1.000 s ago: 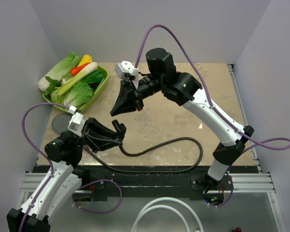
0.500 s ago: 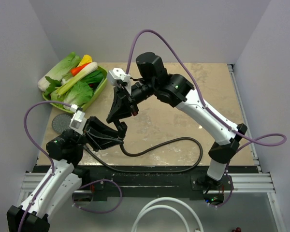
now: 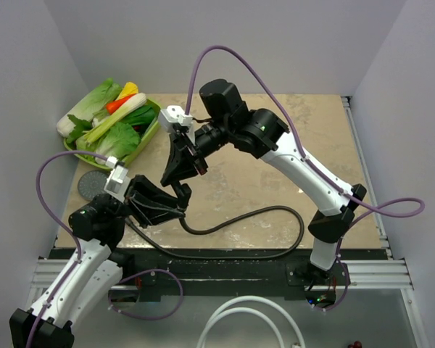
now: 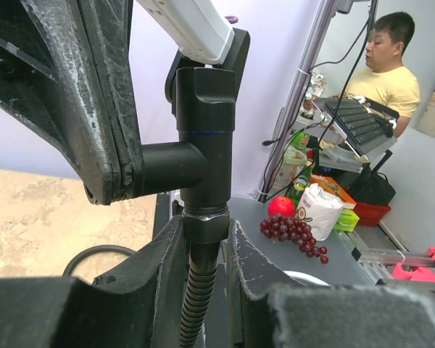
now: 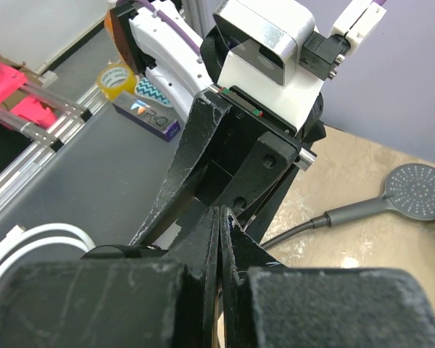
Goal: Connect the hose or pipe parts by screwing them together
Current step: Install the adaptor on the pipeline.
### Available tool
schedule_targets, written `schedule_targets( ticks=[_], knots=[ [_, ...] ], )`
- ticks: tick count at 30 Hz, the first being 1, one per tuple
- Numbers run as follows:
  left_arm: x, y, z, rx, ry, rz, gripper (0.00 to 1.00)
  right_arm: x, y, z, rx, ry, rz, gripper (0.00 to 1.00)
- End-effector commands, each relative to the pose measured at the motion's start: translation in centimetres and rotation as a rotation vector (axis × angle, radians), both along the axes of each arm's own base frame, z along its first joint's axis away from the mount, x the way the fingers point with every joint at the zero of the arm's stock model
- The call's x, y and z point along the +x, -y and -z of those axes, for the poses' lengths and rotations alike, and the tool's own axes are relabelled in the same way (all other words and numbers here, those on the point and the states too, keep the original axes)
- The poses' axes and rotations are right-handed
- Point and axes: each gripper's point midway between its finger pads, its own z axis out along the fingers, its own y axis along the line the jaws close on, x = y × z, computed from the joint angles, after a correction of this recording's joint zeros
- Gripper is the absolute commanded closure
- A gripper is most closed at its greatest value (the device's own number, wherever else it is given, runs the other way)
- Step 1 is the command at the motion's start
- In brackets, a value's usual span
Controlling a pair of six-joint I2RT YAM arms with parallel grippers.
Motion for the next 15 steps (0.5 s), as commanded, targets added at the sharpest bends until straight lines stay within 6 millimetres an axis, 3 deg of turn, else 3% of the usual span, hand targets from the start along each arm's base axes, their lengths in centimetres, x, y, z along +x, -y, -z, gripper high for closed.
schedule_targets(
  ticks=[1,15],
  knots=[
    [-1.3,-0.8,-3.7,-0.100,0.114,-0.026,1.00,0.1,1.0,0.1,-0.026,0.026,0.019,1.00],
    [-1.6,-1.0,-4.5,-0.118,0.127,-0.037,1.00,0.4,2.1,1.1,-0.079,0.068,0.076,1.00]
  ],
)
